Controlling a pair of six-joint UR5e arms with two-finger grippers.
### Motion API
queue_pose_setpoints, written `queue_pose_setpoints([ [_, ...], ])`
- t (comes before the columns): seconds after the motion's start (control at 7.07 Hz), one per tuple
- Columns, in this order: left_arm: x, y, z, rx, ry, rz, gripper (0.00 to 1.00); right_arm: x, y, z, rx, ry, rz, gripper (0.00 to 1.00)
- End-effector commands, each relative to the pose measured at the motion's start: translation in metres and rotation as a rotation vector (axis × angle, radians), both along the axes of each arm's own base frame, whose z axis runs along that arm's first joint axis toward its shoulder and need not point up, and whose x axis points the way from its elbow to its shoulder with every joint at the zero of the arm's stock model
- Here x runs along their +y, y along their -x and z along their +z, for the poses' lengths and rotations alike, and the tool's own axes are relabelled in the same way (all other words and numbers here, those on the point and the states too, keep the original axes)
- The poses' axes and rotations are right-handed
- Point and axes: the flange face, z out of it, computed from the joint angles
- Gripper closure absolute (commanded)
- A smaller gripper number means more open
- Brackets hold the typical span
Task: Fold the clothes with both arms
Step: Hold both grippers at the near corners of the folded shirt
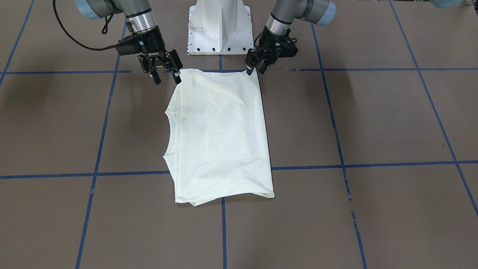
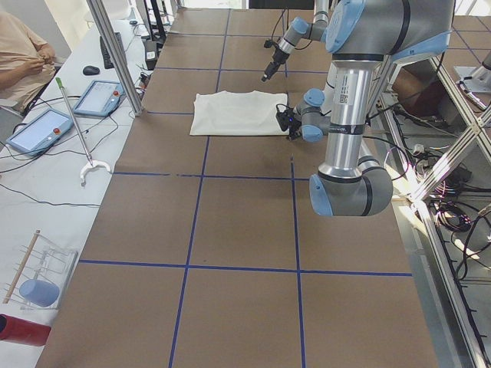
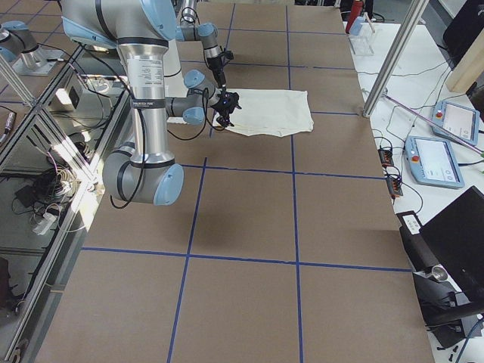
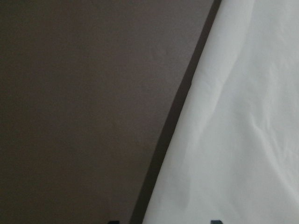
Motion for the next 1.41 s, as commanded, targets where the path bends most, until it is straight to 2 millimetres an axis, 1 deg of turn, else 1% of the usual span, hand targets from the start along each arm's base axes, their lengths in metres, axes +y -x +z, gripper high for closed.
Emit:
queue_pose_setpoints([
  [0.0, 0.0075, -0.0053, -0.0065, 0.011, -0.001, 0.014, 0.34, -0.0001, 0.0, -0.0003, -0.001, -0.001, 0.001, 0.05],
  [0.14, 0.0117, -0.0067, -0.0065, 0.011, -0.001, 0.022, 0.34, -0.0001, 0.0, -0.0003, -0.001, 0.0, 0.002, 0.04],
  [0.42, 0.0135, -0.0073, -0.0065, 0.011, -0.001, 0.025, 0.34, -0.0001, 0.0, -0.0003, -0.004, 0.004, 0.004, 0.04],
  [0.57, 0.0135, -0.0073, -0.0065, 0.011, -0.001, 0.025, 0.52, -0.0001, 0.0, -0.0003, -0.004, 0.004, 0.004, 0.04],
  [0.71, 0.0135, -0.0071, -0.0056, 0.01, -0.001, 0.025, 0.58, -0.0001, 0.0, -0.0003, -0.004, 0.004, 0.004, 0.04],
  [0.99, 0.0135, -0.0071, -0.0056, 0.01, -0.001, 0.025, 0.63, -0.0002, 0.0004, 0.0004, -0.002, 0.004, 0.004, 0.04],
  [1.27, 0.0132, -0.006, -0.0062, 0.011, -0.002, 0.022, 1.0, 0.0, 0.0025, 0.0023, 0.0, 0.007, 0.007, 0.04],
])
